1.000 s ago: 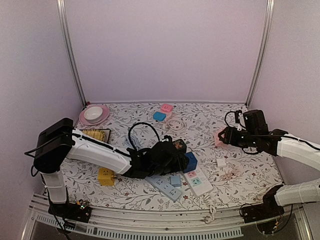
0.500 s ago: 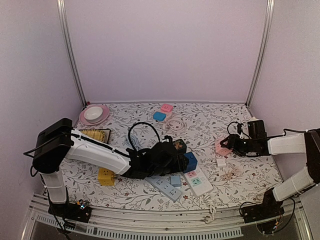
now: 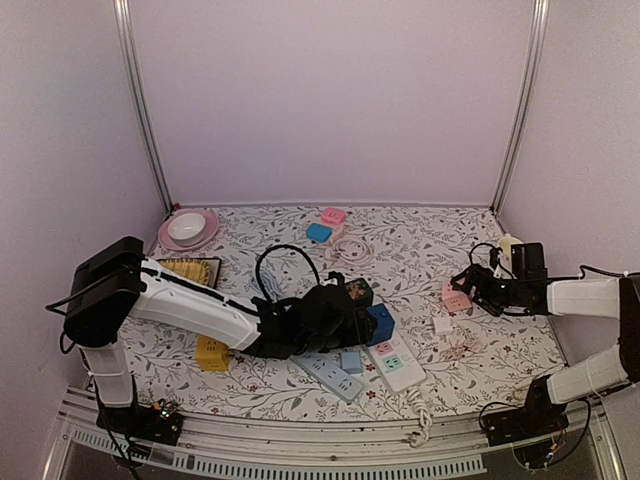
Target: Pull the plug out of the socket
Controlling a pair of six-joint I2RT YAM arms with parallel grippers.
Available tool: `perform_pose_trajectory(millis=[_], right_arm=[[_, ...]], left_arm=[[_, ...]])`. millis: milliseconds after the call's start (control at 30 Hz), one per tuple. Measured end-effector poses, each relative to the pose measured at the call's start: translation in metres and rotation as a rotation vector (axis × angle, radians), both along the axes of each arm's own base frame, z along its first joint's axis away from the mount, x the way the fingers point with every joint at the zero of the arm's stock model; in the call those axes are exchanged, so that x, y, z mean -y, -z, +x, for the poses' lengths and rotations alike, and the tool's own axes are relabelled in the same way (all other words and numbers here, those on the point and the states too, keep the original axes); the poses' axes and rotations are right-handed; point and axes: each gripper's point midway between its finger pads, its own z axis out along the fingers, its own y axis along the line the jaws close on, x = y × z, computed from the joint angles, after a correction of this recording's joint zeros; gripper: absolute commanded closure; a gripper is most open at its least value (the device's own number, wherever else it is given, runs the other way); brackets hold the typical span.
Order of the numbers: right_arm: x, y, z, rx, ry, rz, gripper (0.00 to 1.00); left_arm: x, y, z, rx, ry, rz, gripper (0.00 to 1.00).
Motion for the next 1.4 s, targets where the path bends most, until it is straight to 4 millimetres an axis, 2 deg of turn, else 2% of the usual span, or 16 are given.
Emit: perform_pose_trajectory(millis=[200, 300, 467, 633, 833, 1100, 1233, 1400], right_arm=[[0.009, -0.017, -0.007, 0.035, 0.013, -0.057, 0.0], [0.012, -0.027, -0.012, 0.063, 0.015, -0.08, 0.01], [0.001, -0.044, -0.022, 0.107, -0.027, -0.116, 0.01], [-0.036, -0.056, -0.034, 0.134, -0.14, -0.169, 0.01], [-0.094, -0.056, -0.064, 0.151, -0.324, -0.216, 0.01], [-0.158, -0.045, -0.093, 0.15, -0.488, -0.342, 0.0], [-0.195, -0.04, -0.103, 0.155, -0.561, -0.428, 0.0], [-0.22, -0.028, -0.104, 0.146, -0.589, -0.531, 0.05]], left_arm=[[-0.001, 0.0, 0.0, 0.006, -0.005, 0.003, 0.33], [-0.001, 0.0, 0.0, 0.007, -0.007, 0.004, 0.33], [-0.001, 0.0, -0.001, 0.01, -0.007, 0.003, 0.33], [-0.006, -0.001, -0.004, 0.013, -0.006, 0.005, 0.33], [-0.022, -0.002, -0.009, 0.022, -0.017, 0.019, 0.33], [-0.052, 0.019, -0.014, 0.015, -0.061, 0.095, 0.33], [-0.058, 0.017, -0.013, 0.021, -0.083, 0.094, 0.33], [-0.061, 0.012, -0.012, 0.023, -0.108, 0.078, 0.33]])
